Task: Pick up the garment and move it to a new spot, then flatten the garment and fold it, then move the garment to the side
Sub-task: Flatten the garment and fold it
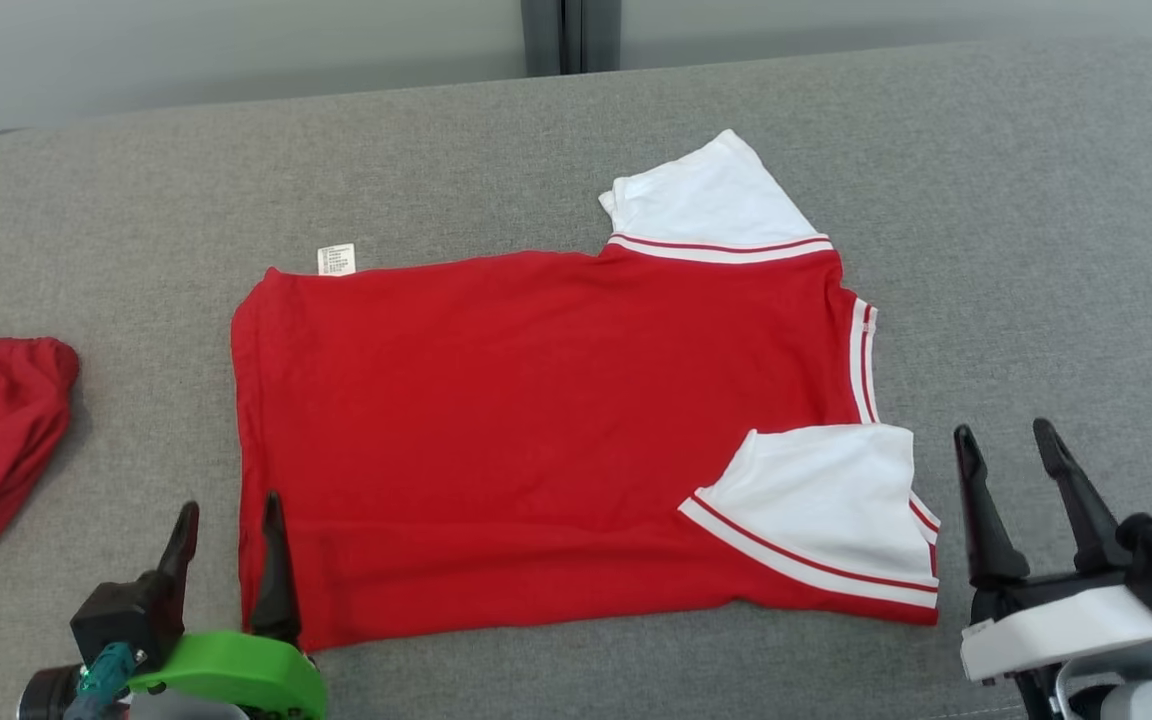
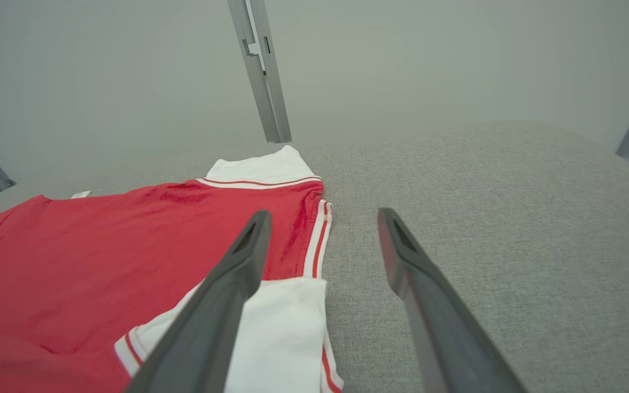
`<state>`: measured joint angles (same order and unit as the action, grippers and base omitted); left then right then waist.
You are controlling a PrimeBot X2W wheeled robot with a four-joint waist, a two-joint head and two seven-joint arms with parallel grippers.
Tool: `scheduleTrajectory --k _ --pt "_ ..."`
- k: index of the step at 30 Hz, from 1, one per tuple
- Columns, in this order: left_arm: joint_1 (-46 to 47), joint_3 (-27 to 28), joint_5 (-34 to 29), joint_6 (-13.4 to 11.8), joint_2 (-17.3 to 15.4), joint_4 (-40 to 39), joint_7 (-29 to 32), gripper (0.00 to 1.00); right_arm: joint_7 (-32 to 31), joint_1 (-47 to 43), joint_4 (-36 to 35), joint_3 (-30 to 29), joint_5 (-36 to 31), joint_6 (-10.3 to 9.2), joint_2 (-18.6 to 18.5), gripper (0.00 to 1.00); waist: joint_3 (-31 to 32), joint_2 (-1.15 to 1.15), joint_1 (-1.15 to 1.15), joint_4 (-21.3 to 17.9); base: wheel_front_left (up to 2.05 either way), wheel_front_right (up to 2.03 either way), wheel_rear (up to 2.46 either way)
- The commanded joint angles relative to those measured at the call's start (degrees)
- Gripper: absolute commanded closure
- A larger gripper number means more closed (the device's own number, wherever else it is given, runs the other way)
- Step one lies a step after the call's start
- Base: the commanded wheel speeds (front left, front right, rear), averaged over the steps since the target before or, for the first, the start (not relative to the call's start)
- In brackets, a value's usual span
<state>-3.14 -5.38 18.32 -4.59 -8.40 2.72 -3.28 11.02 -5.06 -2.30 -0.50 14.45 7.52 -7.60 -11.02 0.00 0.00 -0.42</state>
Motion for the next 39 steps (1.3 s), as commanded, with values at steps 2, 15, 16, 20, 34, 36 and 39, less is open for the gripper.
scheduleTrajectory --k 2,15,16,20,34,36,39 --pt "1.78 0.02 -1.43 -0.76 -0.07 -1.58 -2.73 0.00 -1.33 1.39 -2.66 0.08 -0.97 -0.06 -0.43 0.00 0.69 0.00 0.00 0.17 0.00 0.00 0.00" --pt "2.23 -2.51 -4.76 -1.96 -1.10 -6.05 -2.59 0.00 -7.41 -0.37 -10.22 -0.37 -1.89 -0.06 -0.26 0.00 2.68 0.00 0.00 0.98 0.00 0.00 0.00" --pt "2.18 -2.55 -4.92 -1.98 -1.35 -6.04 -2.34 0.00 -7.36 -0.49 -10.26 -0.40 -1.73 -0.06 -0.29 0.00 2.61 0.00 0.00 0.99 0.00 0.00 0.00" --pt "5.47 -2.87 -4.46 -0.69 -2.43 -6.13 -0.99 0.00 -7.60 -0.01 -10.88 -0.56 -1.49 -0.06 -0.07 0.00 1.21 0.00 0.00 1.19 0.00 0.00 0.00" --pt "35.81 -3.18 1.21 9.45 -8.26 15.76 10.24 0.00 -6.82 6.17 -11.04 1.30 -1.34 -0.06 0.15 0.00 -10.81 0.00 0.00 -1.33 0.00 0.00 0.00" --pt "38.57 -3.69 1.94 10.31 -9.04 21.19 11.64 0.00 -6.49 7.02 -10.39 1.74 -1.18 -0.05 0.22 0.00 -12.06 0.00 0.00 -1.92 0.00 0.00 0.00" --pt "41.70 -4.43 3.37 11.21 -9.71 28.01 12.80 0.00 -6.00 8.00 -8.98 2.08 -0.99 -0.06 0.21 0.00 -13.47 0.00 0.00 -2.57 0.00 0.00 0.00"
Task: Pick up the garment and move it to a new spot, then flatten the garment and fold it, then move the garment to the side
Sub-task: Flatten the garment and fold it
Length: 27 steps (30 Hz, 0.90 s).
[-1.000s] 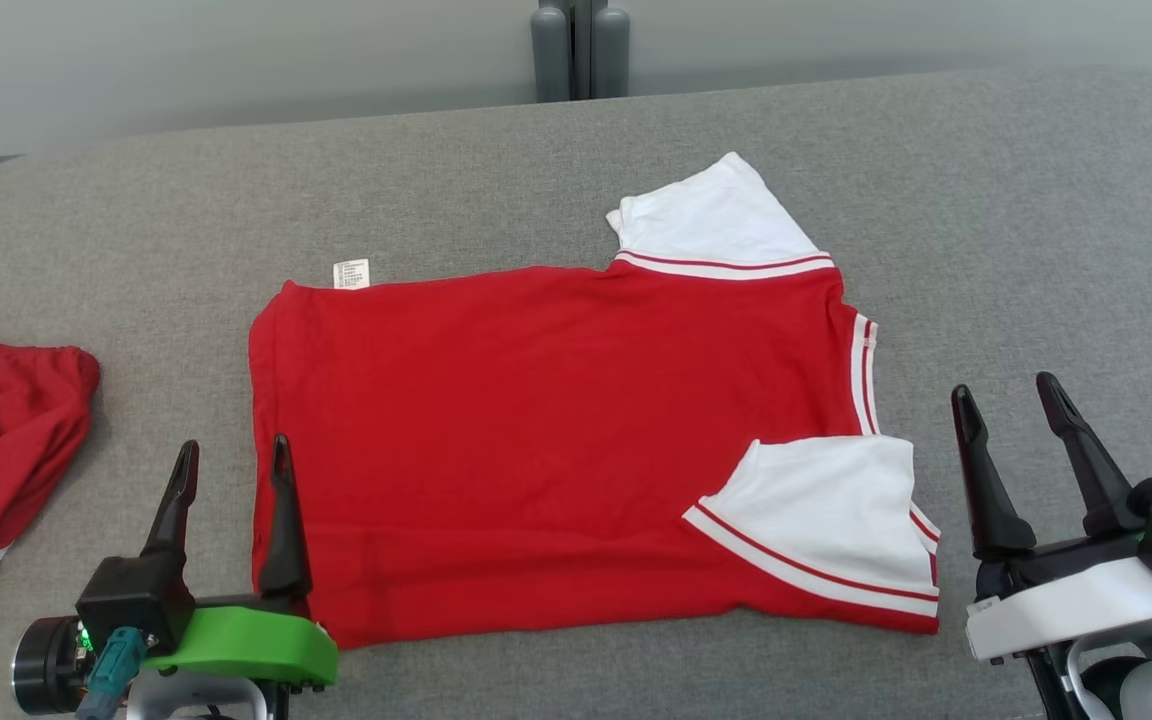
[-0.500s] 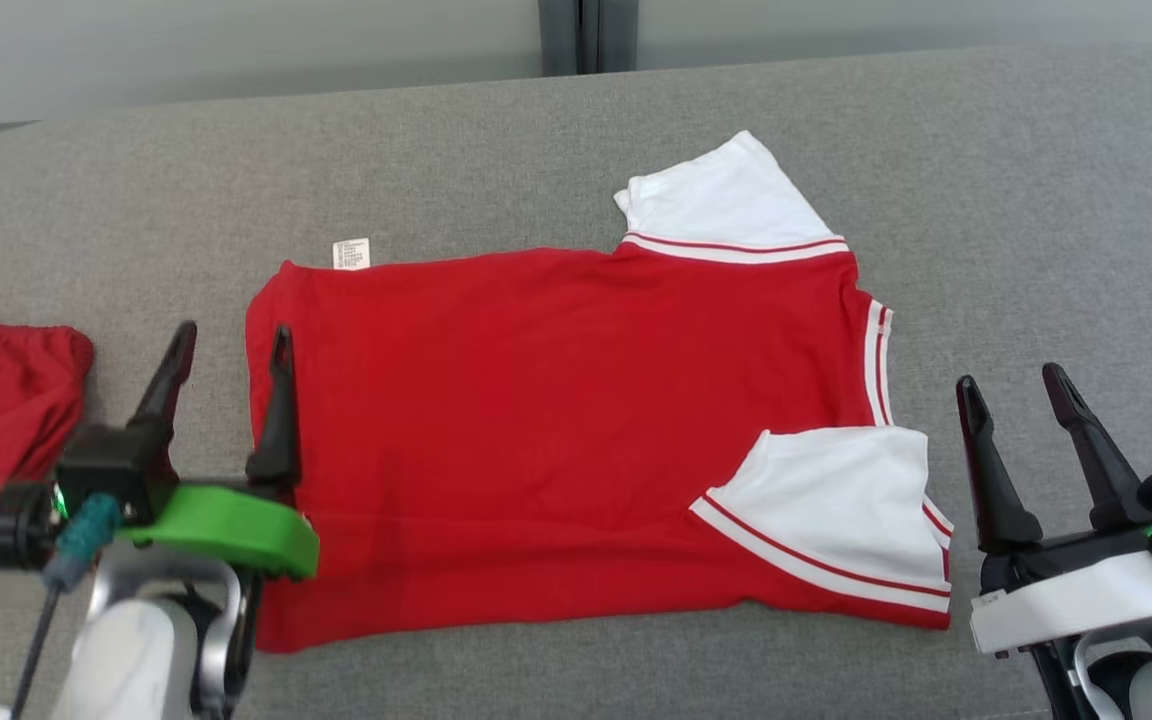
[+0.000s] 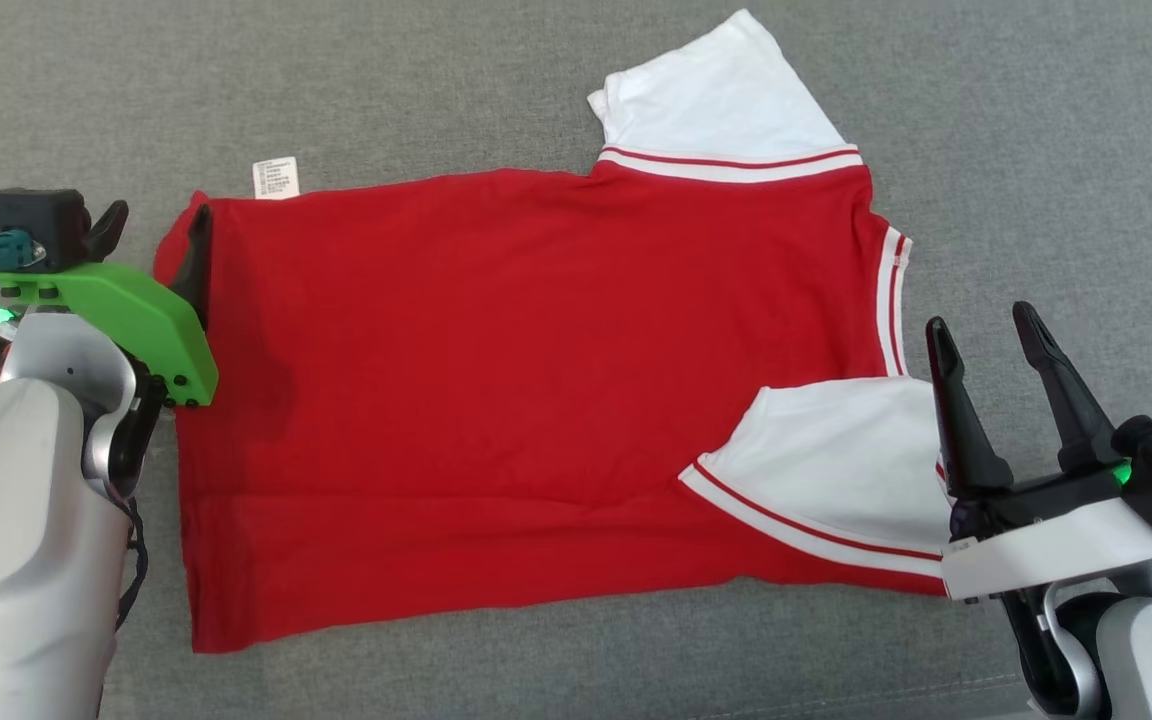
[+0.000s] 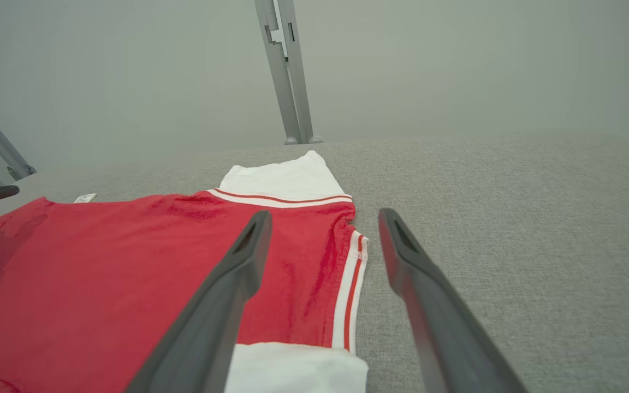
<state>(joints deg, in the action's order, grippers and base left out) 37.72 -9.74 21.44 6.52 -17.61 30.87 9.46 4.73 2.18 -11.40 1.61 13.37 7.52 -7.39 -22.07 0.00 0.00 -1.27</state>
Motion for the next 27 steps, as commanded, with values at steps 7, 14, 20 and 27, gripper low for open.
scheduleTrajectory --k 7,14,20,27 --pt "6.01 -2.93 3.54 0.90 -1.05 10.51 0.44 1.00 1.68 3.63 4.47 -0.13 1.56 -0.06 -1.06 0.00 -4.13 0.00 0.00 -1.88 0.00 0.00 0.00" --pt "7.80 -6.72 5.94 0.91 -1.05 13.81 -2.80 1.00 2.15 9.48 9.55 -0.27 3.98 -0.05 -3.34 0.00 -4.86 0.00 0.00 -0.69 0.00 0.00 0.00" --pt "9.33 -9.92 7.72 0.93 -0.27 14.36 -5.09 1.00 1.78 16.99 15.06 1.43 6.24 -0.06 -6.60 0.00 -6.22 0.00 0.00 1.52 0.00 0.00 0.00" --pt "11.49 -13.24 8.96 0.94 1.51 14.61 -7.49 1.00 1.66 27.66 24.28 3.57 9.48 -0.05 -10.43 0.00 -8.25 0.00 0.00 5.28 0.00 0.00 0.00"
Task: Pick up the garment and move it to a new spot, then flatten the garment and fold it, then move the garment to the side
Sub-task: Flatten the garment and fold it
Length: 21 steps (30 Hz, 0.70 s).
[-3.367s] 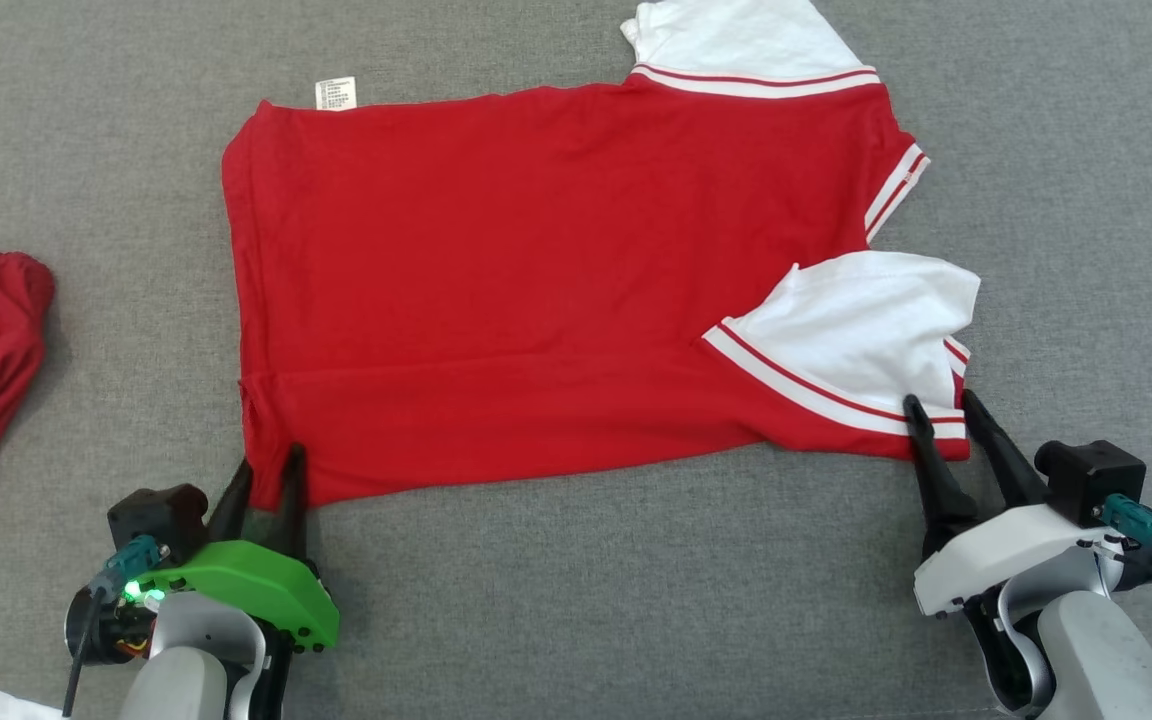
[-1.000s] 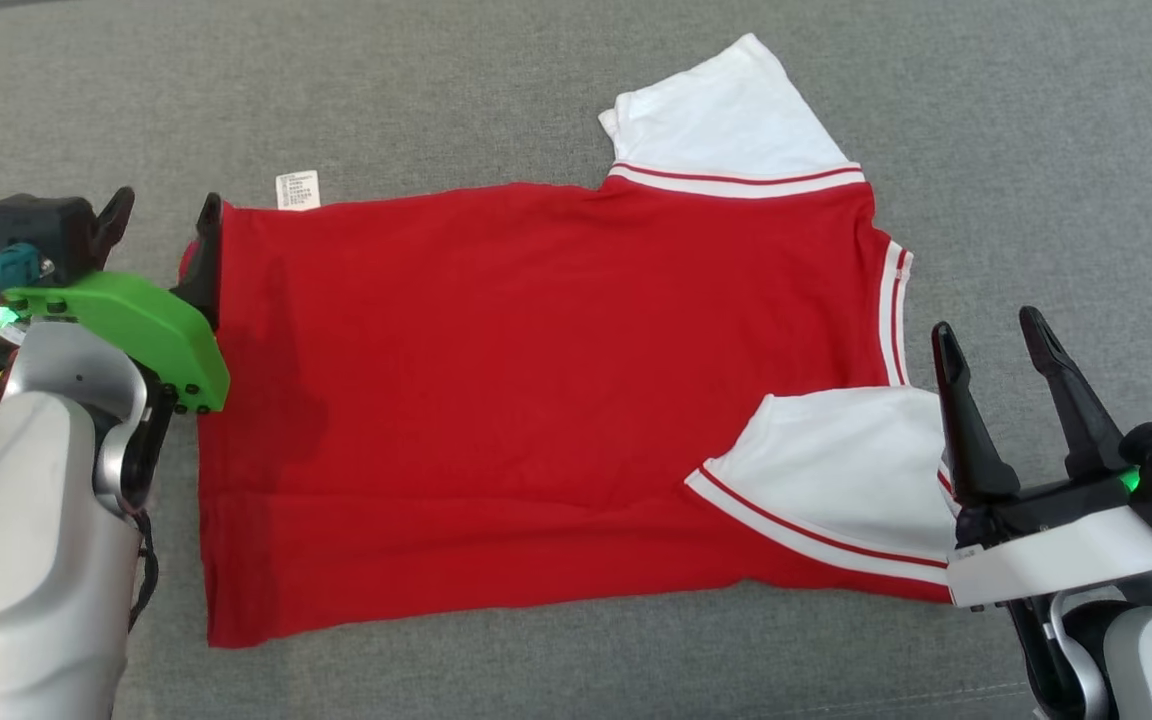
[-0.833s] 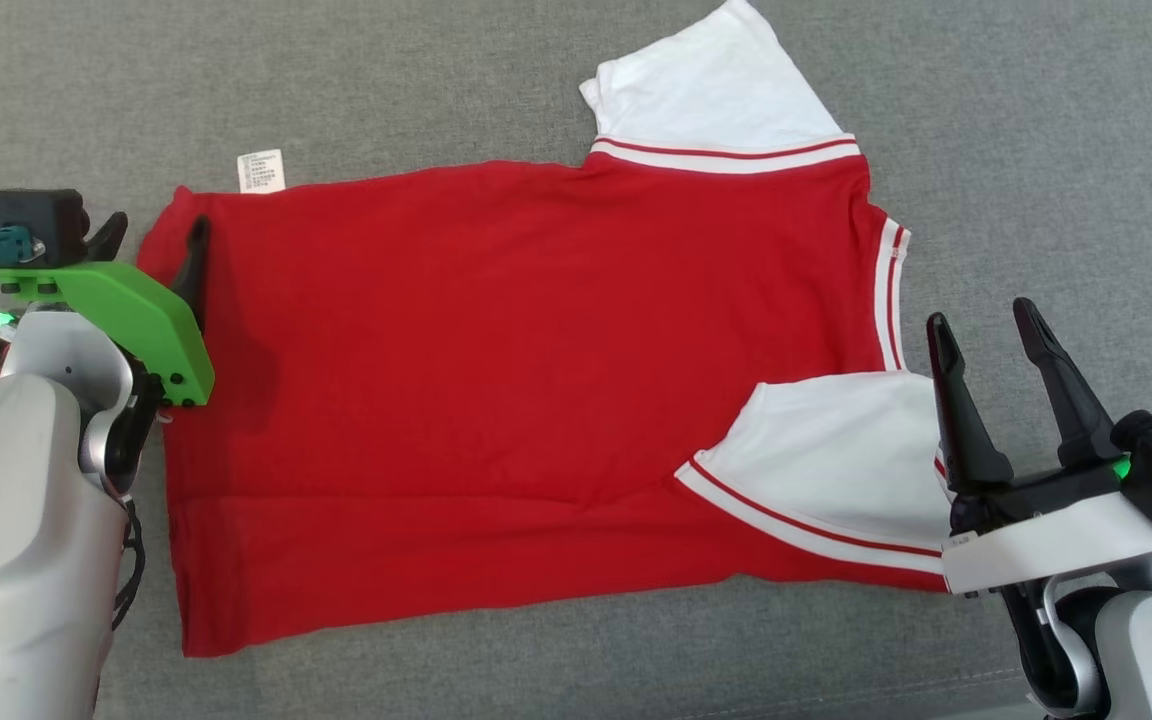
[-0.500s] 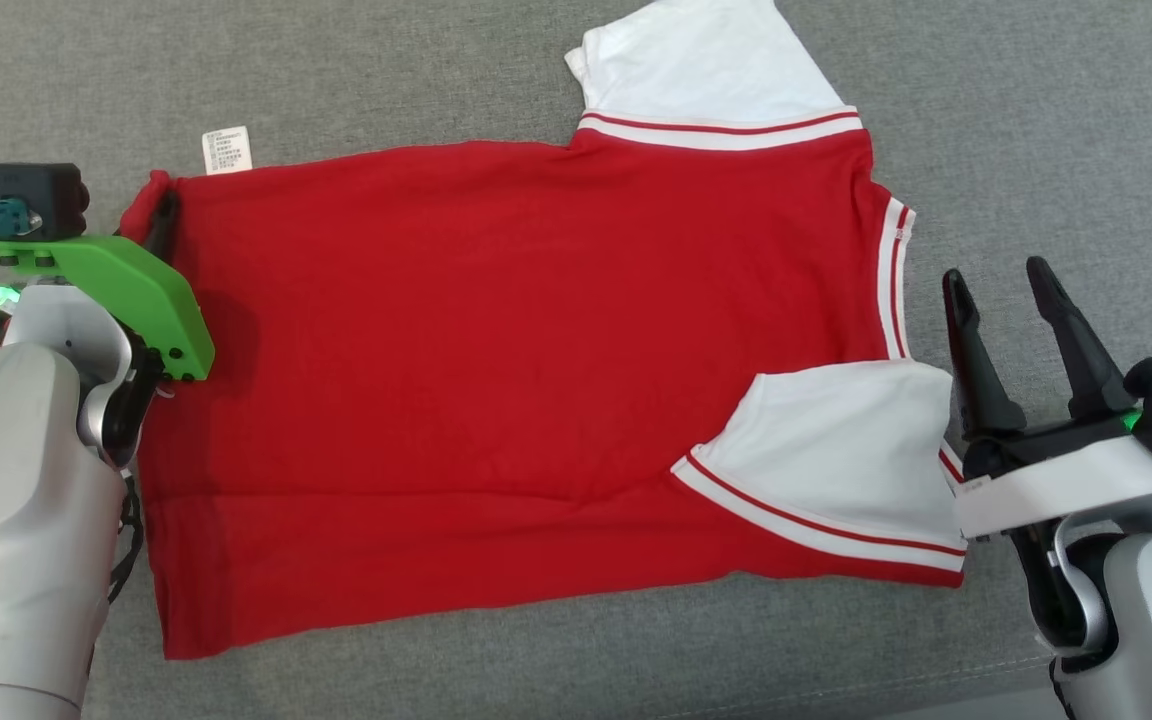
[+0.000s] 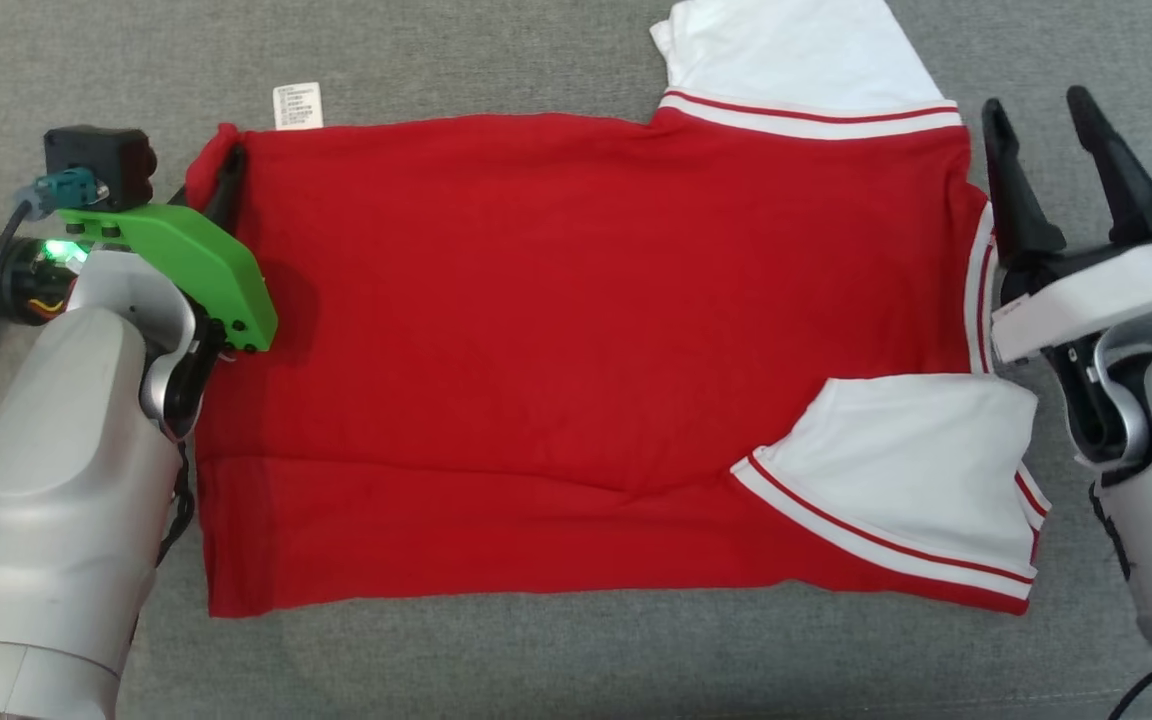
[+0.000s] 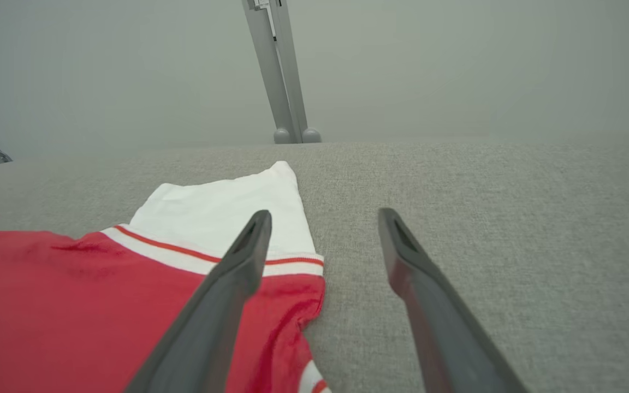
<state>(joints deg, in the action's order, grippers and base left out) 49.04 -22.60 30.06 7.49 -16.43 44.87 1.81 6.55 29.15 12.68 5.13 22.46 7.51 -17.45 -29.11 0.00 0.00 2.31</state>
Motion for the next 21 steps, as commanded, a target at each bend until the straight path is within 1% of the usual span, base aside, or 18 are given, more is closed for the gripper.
scheduleTrajectory --k 1,10,17,21 --pt "0.41 -0.90 0.52 -0.03 0.67 0.69 -0.20 1.00 -0.15 2.41 1.88 0.50 1.08 -0.04 -0.72 0.00 -1.42 0.00 0.00 2.33 0.00 0.00 0.00" --pt "2.78 -4.95 2.64 -0.02 3.14 1.80 -2.45 1.00 -0.84 15.99 14.93 5.23 4.52 -0.04 -3.85 0.00 -3.35 0.00 0.00 6.91 0.00 0.00 0.00" --pt "4.60 -7.81 4.35 -0.07 4.51 3.22 -3.91 1.00 -4.90 25.14 25.27 11.20 6.95 -0.04 -6.11 0.00 -4.07 0.00 0.00 9.02 0.00 0.00 0.00" --pt "5.38 -9.13 5.38 -0.07 4.95 4.16 -4.55 1.00 -6.78 28.87 29.77 14.21 8.41 -0.04 -6.59 0.00 -4.02 0.00 0.00 9.57 0.00 0.00 0.00"
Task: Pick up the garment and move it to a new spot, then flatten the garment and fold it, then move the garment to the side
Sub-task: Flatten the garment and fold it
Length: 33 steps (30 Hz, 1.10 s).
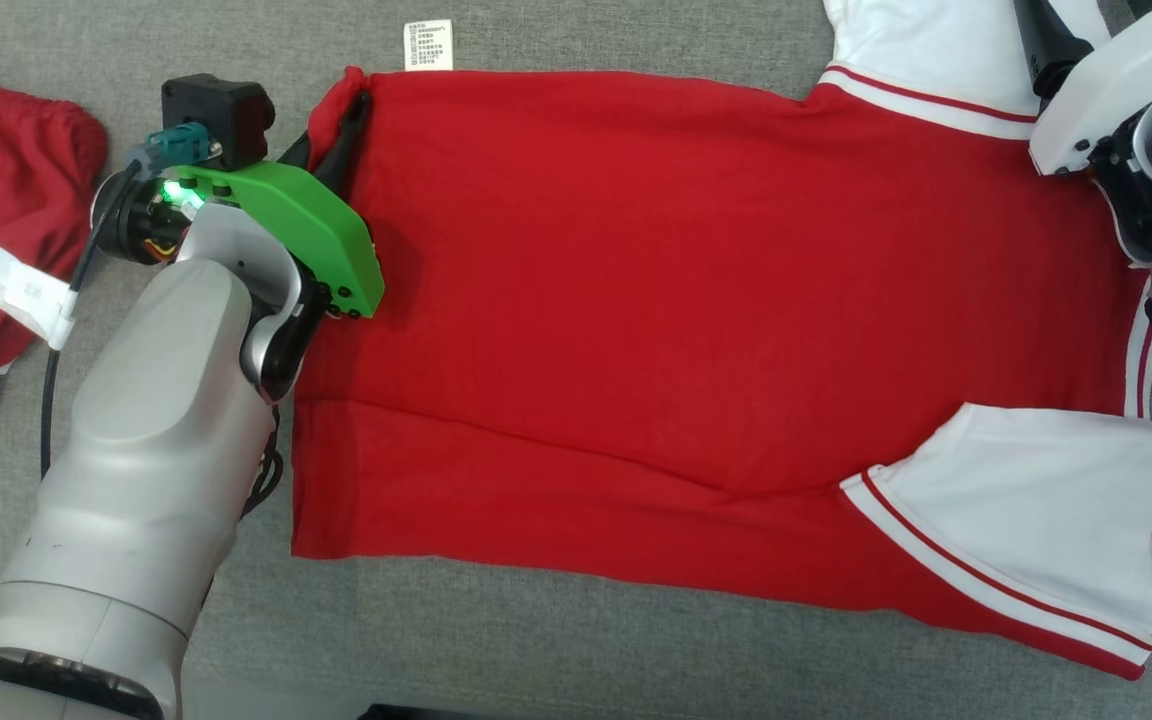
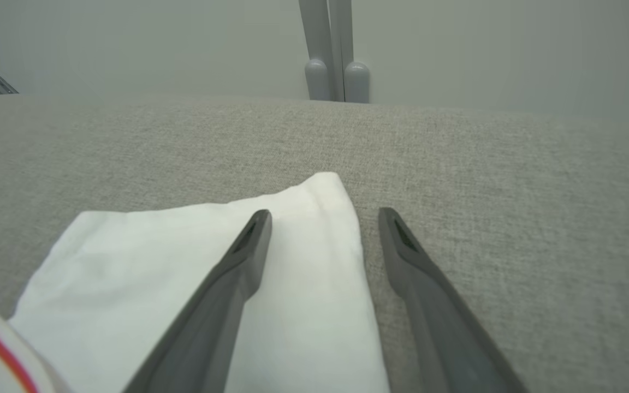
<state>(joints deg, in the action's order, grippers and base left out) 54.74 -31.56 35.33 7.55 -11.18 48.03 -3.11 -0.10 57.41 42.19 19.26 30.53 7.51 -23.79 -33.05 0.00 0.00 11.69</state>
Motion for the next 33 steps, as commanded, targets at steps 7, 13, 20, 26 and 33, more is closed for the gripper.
scheduleTrajectory --k 7,13,20,26,33 --pt "0.79 -2.45 2.25 -0.15 -0.24 2.44 -0.66 1.00 -5.08 4.93 5.37 5.35 4.14 -0.04 -1.45 0.75 0.50 0.00 0.00 0.44 0.00 0.00 0.00" --pt "1.74 -3.40 2.98 -0.14 -1.08 3.00 -3.75 1.00 -1.65 6.17 4.76 8.65 7.26 -0.04 -3.51 1.00 2.04 0.00 0.00 0.14 0.00 0.00 0.00" --pt "1.65 -3.85 2.12 -0.19 -2.70 2.65 -7.99 1.00 7.58 1.78 1.23 10.92 11.18 -0.04 -5.75 1.00 6.67 0.00 0.00 -1.99 0.00 0.00 0.00" --pt "-1.98 -2.89 3.00 -0.46 -5.28 -0.45 -9.64 1.00 13.29 -4.43 -5.31 11.42 14.40 -0.04 -7.90 1.00 10.90 0.00 0.00 -4.99 0.00 0.00 0.00" --pt "-11.41 -1.21 4.28 -3.95 -9.80 -9.05 -10.41 1.00 14.99 -16.57 -15.93 9.42 15.56 -0.04 -8.65 1.00 13.39 0.00 0.00 -8.60 0.00 0.00 0.00"
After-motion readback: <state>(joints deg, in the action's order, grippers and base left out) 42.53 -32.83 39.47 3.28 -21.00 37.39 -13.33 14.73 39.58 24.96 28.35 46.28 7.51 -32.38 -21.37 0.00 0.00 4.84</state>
